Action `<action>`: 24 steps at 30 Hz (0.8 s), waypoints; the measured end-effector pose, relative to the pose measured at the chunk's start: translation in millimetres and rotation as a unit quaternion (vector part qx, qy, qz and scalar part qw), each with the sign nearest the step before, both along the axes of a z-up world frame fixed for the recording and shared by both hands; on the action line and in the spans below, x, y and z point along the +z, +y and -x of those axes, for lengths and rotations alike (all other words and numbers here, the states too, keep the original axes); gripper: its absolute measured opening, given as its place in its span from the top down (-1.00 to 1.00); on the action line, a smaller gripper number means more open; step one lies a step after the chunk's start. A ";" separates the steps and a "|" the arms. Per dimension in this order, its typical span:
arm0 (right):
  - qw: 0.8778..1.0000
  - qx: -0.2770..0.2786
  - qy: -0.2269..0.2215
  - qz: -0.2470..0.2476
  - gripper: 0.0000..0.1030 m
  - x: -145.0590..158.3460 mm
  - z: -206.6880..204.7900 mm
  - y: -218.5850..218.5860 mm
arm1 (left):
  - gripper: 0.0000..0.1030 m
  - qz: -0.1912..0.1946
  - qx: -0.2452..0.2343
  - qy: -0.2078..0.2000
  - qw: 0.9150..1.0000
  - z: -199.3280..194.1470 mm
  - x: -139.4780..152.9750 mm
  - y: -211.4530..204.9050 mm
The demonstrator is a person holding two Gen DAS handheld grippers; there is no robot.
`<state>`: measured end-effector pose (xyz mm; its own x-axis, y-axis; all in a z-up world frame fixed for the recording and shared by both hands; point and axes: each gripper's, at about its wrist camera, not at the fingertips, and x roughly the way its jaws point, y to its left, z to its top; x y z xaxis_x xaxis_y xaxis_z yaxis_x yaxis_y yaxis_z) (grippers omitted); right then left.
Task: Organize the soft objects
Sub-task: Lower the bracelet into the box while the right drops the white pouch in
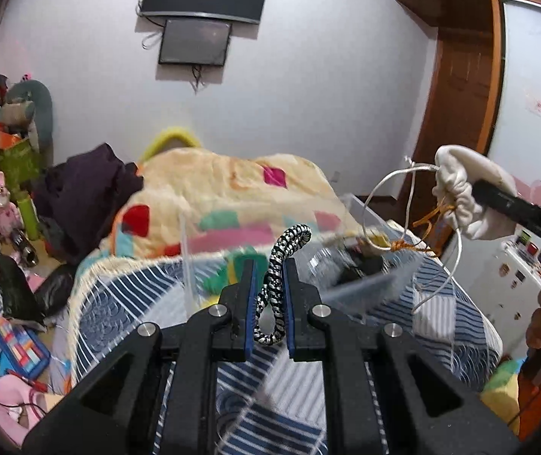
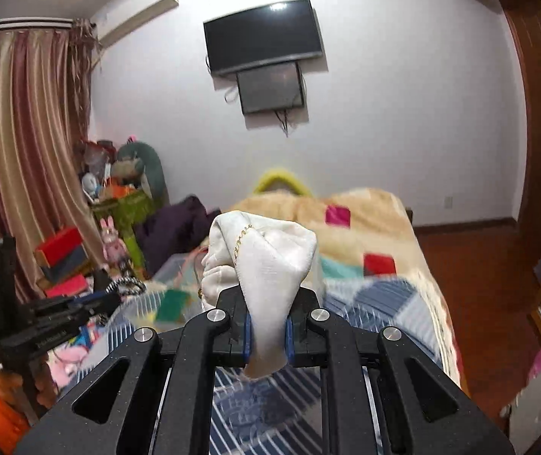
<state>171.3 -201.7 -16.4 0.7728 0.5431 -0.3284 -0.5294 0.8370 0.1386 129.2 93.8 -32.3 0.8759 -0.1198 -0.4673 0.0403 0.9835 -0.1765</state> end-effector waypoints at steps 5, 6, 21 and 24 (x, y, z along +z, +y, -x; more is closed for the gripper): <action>1.000 0.010 0.003 0.004 0.78 -1.4 -16.4 26.7 | 0.77 0.012 0.021 0.009 1.000 -24.3 -3.7 13.3; 1.000 0.012 0.008 0.009 0.78 -3.8 -21.5 33.6 | 0.77 0.017 0.024 0.014 0.999 -30.3 -6.6 16.3; 0.990 0.022 0.113 0.084 0.78 -71.5 -66.3 77.3 | 0.77 0.037 0.045 0.085 0.995 -75.2 -59.6 27.3; 0.988 0.024 0.117 0.095 0.77 -73.4 -65.2 78.6 | 0.75 0.024 0.043 0.087 0.995 -76.1 -59.6 22.2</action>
